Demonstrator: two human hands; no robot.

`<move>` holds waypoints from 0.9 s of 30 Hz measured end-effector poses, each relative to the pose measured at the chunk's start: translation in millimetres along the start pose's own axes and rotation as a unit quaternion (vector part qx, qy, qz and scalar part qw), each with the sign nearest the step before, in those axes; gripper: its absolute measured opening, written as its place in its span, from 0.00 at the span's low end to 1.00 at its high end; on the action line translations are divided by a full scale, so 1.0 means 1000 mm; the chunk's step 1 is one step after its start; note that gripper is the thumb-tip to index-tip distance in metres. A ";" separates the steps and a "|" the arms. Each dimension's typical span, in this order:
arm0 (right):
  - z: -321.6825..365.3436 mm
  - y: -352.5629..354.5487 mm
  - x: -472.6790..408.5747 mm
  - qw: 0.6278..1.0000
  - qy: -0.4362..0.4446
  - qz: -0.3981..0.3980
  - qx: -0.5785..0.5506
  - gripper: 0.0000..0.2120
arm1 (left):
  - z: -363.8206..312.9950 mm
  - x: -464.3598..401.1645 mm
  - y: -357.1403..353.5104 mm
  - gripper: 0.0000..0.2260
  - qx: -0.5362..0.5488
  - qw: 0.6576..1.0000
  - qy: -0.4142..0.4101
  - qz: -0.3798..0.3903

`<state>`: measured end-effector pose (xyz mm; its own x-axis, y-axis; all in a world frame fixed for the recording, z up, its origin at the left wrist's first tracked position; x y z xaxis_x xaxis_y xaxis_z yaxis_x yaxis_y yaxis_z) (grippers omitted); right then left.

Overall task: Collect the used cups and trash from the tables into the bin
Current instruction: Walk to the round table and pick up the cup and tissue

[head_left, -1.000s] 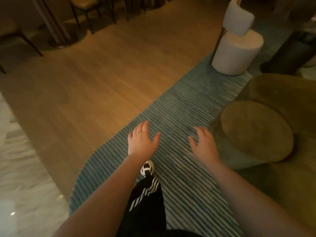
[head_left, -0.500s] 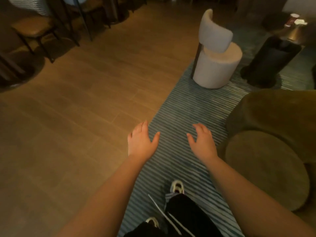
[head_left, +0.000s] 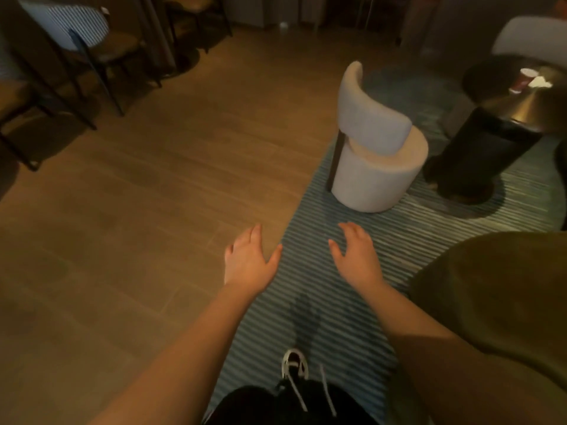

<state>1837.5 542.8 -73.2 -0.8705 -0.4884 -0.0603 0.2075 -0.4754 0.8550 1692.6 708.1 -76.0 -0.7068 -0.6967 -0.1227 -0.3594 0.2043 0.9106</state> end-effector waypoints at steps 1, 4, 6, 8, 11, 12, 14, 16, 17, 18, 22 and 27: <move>0.003 0.001 -0.027 1.000 0.001 -0.003 0.002 0.25 | -0.005 -0.026 -0.001 0.32 0.001 1.000 -0.002 -0.001; 0.013 -0.001 -0.098 1.000 0.004 -0.009 0.003 0.25 | -0.013 -0.099 -0.006 0.32 0.003 1.000 -0.003 -0.001; 0.018 -0.006 -0.143 1.000 0.004 -0.011 -0.003 0.25 | -0.015 -0.146 -0.013 0.32 -0.001 1.000 -0.001 -0.004; 0.022 -0.017 -0.188 1.000 0.003 -0.005 -0.001 0.25 | -0.016 -0.194 -0.023 0.32 -0.001 1.000 0.000 -0.002; 0.026 -0.040 -0.258 1.000 -0.002 -0.002 -0.005 0.24 | -0.010 -0.269 -0.044 0.31 0.004 1.000 -0.010 0.003; 0.028 -0.050 -0.282 1.000 -0.003 -0.009 -0.008 0.24 | -0.007 -0.297 -0.052 0.31 0.005 1.000 -0.014 0.003; 0.036 -0.070 -0.335 1.000 -0.005 -0.022 -0.006 0.23 | 0.001 -0.356 -0.066 0.31 0.004 1.000 -0.019 0.001; 0.048 -0.089 -0.395 1.000 -0.007 -0.023 0.001 0.22 | 0.009 -0.421 -0.078 0.31 0.003 1.000 -0.023 0.004; 0.056 -0.096 -0.427 1.000 -0.009 -0.018 0.004 0.22 | 0.013 -0.454 -0.082 0.31 0.004 1.000 -0.028 0.008; 0.065 -0.102 -0.458 1.000 -0.013 -0.015 0.003 0.22 | 0.016 -0.488 -0.085 0.32 0.006 0.999 -0.035 0.013; 0.097 -0.111 -0.567 0.999 -0.037 -0.033 -0.011 0.22 | 0.017 -0.615 -0.092 0.32 -0.004 0.998 -0.055 0.028; 0.113 -0.116 -0.676 0.996 -0.075 -0.053 -0.001 0.23 | -0.002 -0.743 -0.105 0.32 0.005 0.996 -0.080 0.040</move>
<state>2351.6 1010.5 -73.7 -0.9441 -0.3217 -0.0722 0.1121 -0.5192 0.8473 2256.6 1202.5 -79.8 -0.8213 -0.5595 -0.1117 -0.3031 0.2620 0.9162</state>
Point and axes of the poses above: each hand's wrist, its own x-axis away from the middle knuckle, its own y-axis out of the back of the hand, z = x × y, the point moved 1 cm from there along -x, towards the middle knuckle, and after that the axes turned 11 degrees about -z, right-handed, at the moved point
